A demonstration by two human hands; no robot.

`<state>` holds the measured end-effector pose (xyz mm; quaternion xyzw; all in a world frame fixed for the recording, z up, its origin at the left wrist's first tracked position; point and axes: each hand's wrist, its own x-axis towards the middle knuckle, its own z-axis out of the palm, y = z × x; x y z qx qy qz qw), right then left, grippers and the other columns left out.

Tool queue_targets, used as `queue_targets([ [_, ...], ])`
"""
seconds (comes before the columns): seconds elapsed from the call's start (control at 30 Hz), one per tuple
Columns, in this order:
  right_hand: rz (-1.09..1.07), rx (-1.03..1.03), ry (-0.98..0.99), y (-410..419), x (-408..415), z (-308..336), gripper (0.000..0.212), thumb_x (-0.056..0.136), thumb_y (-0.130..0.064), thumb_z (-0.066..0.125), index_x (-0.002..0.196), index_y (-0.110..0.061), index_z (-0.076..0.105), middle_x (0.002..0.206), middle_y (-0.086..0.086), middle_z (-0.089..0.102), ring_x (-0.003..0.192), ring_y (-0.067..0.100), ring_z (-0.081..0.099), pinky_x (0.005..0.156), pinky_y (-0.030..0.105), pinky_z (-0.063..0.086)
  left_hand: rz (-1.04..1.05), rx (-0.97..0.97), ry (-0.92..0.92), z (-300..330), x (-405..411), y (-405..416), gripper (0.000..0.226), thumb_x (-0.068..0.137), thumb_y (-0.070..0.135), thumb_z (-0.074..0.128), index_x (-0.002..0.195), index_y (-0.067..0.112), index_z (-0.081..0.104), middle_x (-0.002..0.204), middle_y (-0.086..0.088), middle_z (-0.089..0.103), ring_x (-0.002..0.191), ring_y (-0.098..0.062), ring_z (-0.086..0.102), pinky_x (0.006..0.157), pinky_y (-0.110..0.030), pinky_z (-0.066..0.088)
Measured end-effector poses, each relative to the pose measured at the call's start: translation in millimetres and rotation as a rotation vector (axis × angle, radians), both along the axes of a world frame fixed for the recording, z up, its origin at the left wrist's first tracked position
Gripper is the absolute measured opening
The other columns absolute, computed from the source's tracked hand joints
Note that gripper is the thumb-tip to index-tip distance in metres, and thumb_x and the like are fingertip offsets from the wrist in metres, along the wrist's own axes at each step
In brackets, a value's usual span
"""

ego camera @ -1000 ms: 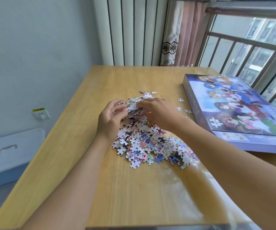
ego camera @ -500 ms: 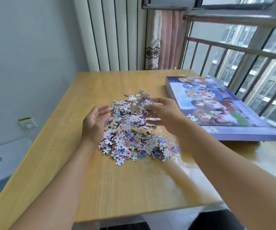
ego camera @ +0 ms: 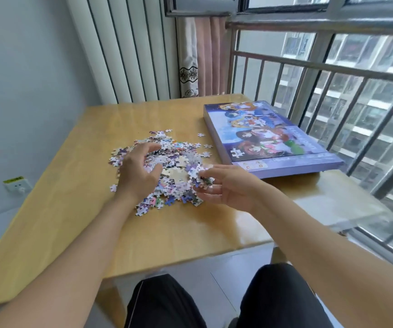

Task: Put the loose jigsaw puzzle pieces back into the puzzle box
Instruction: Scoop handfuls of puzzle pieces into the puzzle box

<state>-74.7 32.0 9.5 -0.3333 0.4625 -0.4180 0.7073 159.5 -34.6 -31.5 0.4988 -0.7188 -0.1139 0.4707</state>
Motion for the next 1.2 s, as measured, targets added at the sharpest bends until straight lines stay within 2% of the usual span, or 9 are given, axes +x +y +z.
queue_targets([
  [0.13,0.011,-0.017,-0.02,22.7,-16.0,-3.5,0.005,0.09,0.0,0.068,0.091,-0.003,0.071,0.087,0.015,0.073,0.08,0.034,0.072,0.075,0.041,0.063,-0.044,0.034,-0.034,-3.0,-24.4,10.5,0.04,0.083,0.005,0.065,0.116,0.029,0.065,0.118,0.015,0.063,0.11,0.003,0.053,0.094,-0.014,0.039],
  [0.33,0.025,-0.005,0.044,54.0,-56.5,-20.1,0.018,0.088,-0.004,0.072,0.105,-0.005,0.071,0.1,0.016,0.075,0.087,0.034,0.074,0.083,0.043,0.061,-0.158,0.02,-0.18,1.4,-65.2,26.0,0.047,0.077,0.006,0.073,0.122,0.019,0.065,0.126,0.001,0.064,0.116,-0.015,0.058,0.098,-0.023,0.041],
  [0.47,-0.004,0.023,0.065,70.1,-92.3,-25.2,0.024,0.088,-0.004,0.072,0.112,-0.006,0.071,0.103,0.016,0.076,0.084,0.029,0.075,0.073,0.036,0.061,-0.273,0.043,-0.324,6.3,-104.4,29.6,0.058,0.073,0.009,0.078,0.128,0.017,0.063,0.129,-0.005,0.064,0.122,-0.022,0.057,0.101,-0.024,0.039],
  [0.6,-0.009,0.071,0.117,77.7,-119.6,-23.6,0.024,0.089,-0.004,0.072,0.113,-0.003,0.068,0.105,0.02,0.075,0.086,0.03,0.075,0.068,0.033,0.061,-0.348,0.055,-0.348,12.9,-141.4,24.7,0.058,0.071,0.018,0.082,0.126,0.021,0.065,0.128,0.0,0.064,0.121,-0.018,0.055,0.102,-0.026,0.039],
  [0.73,-0.066,0.132,0.13,76.2,-137.5,-21.9,0.024,0.088,-0.003,0.073,0.111,-0.005,0.067,0.103,0.022,0.075,0.086,0.032,0.076,0.066,0.033,0.062,-0.306,0.036,-0.273,18.0,-168.4,16.5,0.026,0.082,0.024,0.069,0.108,0.025,0.074,0.103,0.006,0.072,0.095,-0.017,0.064,0.08,-0.029,0.051],
  [0.83,-0.156,0.192,0.077,66.0,-145.8,-19.7,0.031,0.087,-0.004,0.073,0.116,-0.002,0.063,0.1,0.023,0.075,0.084,0.031,0.076,0.066,0.033,0.062,-0.206,0.054,-0.11,23.5,-178.2,6.9,0.013,0.094,0.025,0.065,0.097,0.022,0.077,0.083,-0.001,0.073,0.074,-0.021,0.063,0.063,-0.031,0.045],
  [0.93,-0.212,0.232,-0.008,50.3,-150.6,-13.4,0.036,0.087,-0.004,0.073,0.121,0.001,0.06,0.101,0.022,0.074,0.084,0.031,0.076,0.064,0.032,0.062,-0.178,0.087,-0.081,30.2,-180.6,1.4,0.016,0.096,0.028,0.065,0.092,0.018,0.076,0.077,-0.002,0.07,0.07,-0.022,0.059,0.061,-0.032,0.042],
  [1.1,-0.269,0.23,0.009,21.5,-151.8,-0.7,0.033,0.088,-0.002,0.071,0.118,0.004,0.057,0.095,0.024,0.074,0.078,0.03,0.076,0.057,0.031,0.061,-0.176,0.079,-0.037,39.6,-177.7,1.9,0.018,0.096,0.029,0.065,0.095,0.015,0.077,0.07,0.004,0.065,0.062,-0.012,0.052,0.054,-0.021,0.036],
  [1.2,-0.3,0.224,0.067,8.6,-152.5,5.5,0.038,0.089,-0.002,0.071,0.122,0.002,0.055,0.114,0.027,0.067,0.078,0.031,0.076,0.055,0.031,0.06,-0.202,0.076,-0.009,51.6,-175.8,3.1,0.017,0.096,0.029,0.066,0.094,0.015,0.076,0.074,-0.001,0.068,0.063,-0.013,0.051,0.058,-0.026,0.037],
])
